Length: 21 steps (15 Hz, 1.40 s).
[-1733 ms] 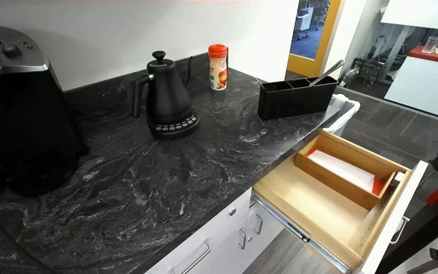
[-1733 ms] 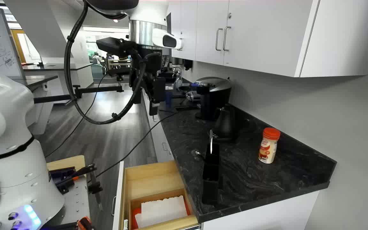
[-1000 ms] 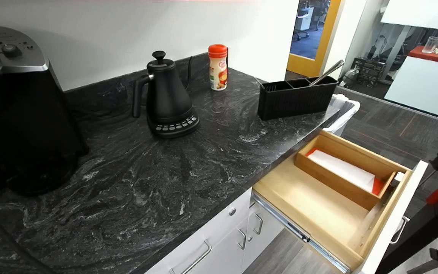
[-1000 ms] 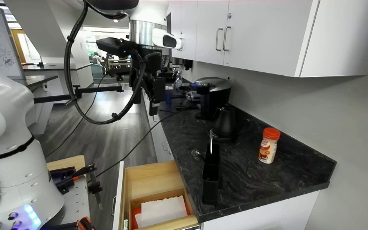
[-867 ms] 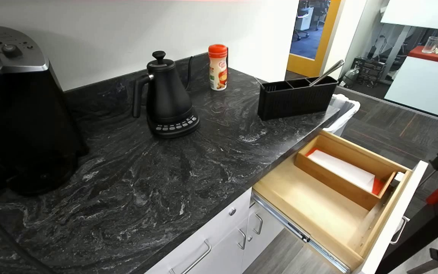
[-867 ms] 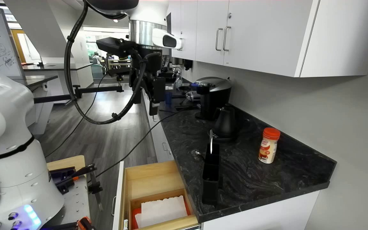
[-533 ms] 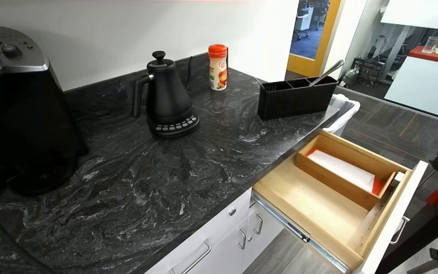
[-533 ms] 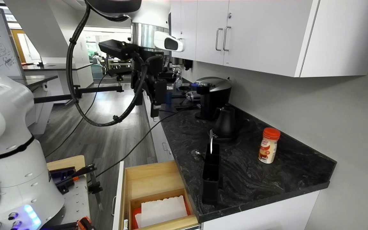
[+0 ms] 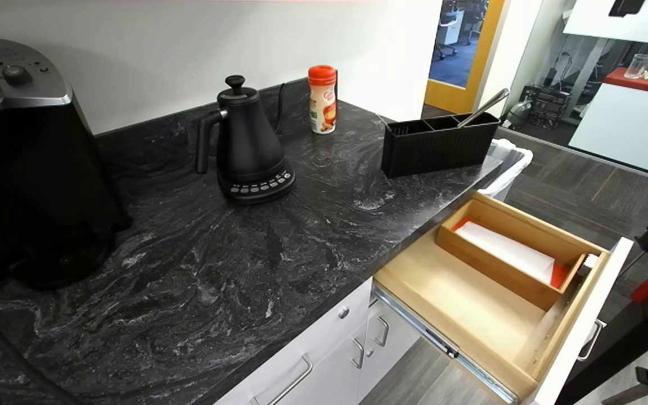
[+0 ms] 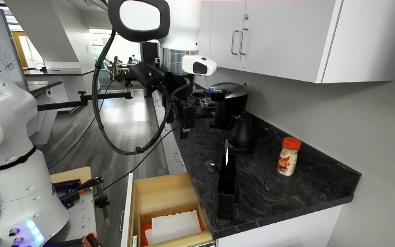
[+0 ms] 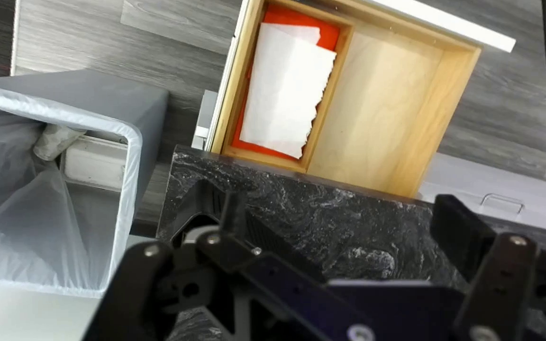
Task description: Remove the butter knife from the cutlery box and put it in the open drawer on the right
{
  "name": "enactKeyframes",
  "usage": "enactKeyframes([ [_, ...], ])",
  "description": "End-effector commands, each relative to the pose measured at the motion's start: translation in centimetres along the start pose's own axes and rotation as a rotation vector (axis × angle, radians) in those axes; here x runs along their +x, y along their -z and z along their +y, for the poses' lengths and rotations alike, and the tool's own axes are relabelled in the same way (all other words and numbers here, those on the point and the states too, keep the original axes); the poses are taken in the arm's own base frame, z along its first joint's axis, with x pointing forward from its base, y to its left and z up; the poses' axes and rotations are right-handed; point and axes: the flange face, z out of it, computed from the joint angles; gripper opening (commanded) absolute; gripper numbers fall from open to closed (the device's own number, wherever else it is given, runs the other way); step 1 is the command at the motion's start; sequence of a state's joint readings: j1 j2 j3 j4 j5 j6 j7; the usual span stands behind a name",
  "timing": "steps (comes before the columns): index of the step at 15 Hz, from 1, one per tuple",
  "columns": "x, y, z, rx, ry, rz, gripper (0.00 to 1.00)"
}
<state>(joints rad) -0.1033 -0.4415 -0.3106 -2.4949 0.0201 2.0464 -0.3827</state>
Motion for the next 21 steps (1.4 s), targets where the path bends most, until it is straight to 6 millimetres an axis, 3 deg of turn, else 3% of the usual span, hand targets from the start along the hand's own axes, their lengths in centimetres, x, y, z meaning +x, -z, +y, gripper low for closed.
enactKeyframes([
  [1,1.4,-1.1,1.6,0.055,-0.150,0.085,1.00],
  [7,4.4,-4.5,3.5,0.105,-0.263,0.216,1.00],
  [15,6.8,-10.7,6.5,0.117,-0.351,0.302,1.00],
  [21,8.1,-12.5,8.0,0.121,-0.467,0.373,1.00],
])
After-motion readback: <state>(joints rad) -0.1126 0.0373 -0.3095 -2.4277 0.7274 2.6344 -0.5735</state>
